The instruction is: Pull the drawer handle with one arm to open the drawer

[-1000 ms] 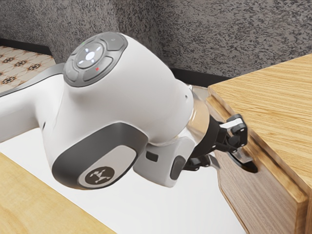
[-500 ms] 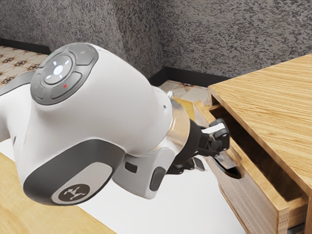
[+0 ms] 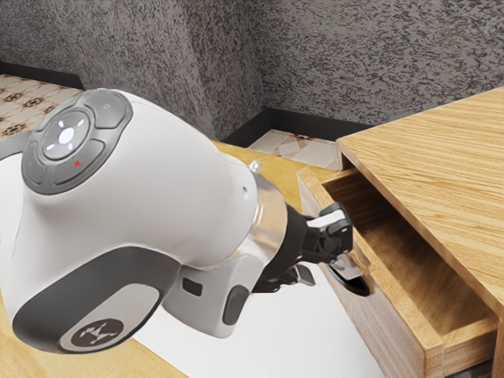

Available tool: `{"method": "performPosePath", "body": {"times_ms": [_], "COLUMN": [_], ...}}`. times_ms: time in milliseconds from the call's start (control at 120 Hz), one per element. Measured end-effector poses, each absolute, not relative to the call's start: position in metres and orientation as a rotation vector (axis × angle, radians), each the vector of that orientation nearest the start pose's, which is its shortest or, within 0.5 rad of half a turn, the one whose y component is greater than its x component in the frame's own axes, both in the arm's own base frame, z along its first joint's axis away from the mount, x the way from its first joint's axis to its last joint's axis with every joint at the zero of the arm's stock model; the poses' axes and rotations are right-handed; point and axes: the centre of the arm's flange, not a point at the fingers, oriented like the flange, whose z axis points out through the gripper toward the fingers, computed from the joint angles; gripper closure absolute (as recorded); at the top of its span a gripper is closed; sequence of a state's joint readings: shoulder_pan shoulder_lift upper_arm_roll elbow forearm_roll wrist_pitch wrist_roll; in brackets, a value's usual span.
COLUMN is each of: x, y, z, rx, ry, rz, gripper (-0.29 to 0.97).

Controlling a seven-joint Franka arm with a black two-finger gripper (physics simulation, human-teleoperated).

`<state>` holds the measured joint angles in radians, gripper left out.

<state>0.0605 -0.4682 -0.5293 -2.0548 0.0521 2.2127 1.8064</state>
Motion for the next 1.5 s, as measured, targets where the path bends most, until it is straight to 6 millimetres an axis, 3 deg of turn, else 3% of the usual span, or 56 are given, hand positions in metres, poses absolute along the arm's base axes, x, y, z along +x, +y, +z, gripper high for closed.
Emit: {"method": "performPosePath", "body": {"times_ms": [867,1500], "x": [0.352,0.324], "y": [-0.228,-0.217], "z": [0.657,0.653], "rx": [-1.1,-1.134], "ry": [2.25,2.217], "rz": [-0.332,-0.324], "gripper": [0.49,0.51]}}
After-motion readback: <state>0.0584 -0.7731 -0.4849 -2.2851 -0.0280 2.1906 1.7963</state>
